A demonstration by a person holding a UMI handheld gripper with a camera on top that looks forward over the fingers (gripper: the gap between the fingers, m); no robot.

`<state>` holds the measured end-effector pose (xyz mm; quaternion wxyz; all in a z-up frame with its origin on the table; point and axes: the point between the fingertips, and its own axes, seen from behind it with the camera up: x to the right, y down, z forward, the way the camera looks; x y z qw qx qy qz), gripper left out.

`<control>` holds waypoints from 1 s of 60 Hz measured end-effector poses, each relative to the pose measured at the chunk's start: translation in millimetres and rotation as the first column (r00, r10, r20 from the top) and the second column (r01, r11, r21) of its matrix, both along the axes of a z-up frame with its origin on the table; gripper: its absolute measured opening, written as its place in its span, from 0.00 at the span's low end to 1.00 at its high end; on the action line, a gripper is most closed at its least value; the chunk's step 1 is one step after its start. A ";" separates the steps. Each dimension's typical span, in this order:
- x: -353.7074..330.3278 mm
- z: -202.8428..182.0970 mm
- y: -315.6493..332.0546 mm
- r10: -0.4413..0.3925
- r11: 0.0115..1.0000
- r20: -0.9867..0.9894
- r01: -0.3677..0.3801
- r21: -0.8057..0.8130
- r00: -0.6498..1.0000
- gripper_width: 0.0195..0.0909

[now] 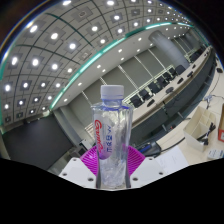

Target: Pour water

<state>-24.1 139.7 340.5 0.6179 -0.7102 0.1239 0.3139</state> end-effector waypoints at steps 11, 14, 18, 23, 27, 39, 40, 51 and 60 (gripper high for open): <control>72.7 -62.8 12.0 -0.100 0.995 0.421 0.096 0.031 0.901 0.19; 75.7 -78.0 8.5 -0.098 0.995 0.503 0.099 0.025 0.859 0.19; 75.7 -106.9 6.0 -0.071 0.997 0.582 0.080 0.010 0.810 0.19; 82.0 -152.3 6.5 -0.042 0.997 0.629 0.070 -0.021 0.776 0.19; 83.8 -179.2 3.6 -0.018 0.996 0.637 0.066 -0.052 0.771 0.19; 89.5 -240.0 -0.8 0.018 0.991 0.635 0.070 -0.113 0.772 0.21; 88.7 -244.7 1.9 0.021 0.990 0.633 0.071 -0.119 0.774 0.22; 92.3 -252.0 -6.9 -0.022 0.994 0.629 0.084 -0.069 0.777 0.41; 83.2 -270.9 -17.9 0.073 0.980 0.611 0.057 -0.190 0.788 0.93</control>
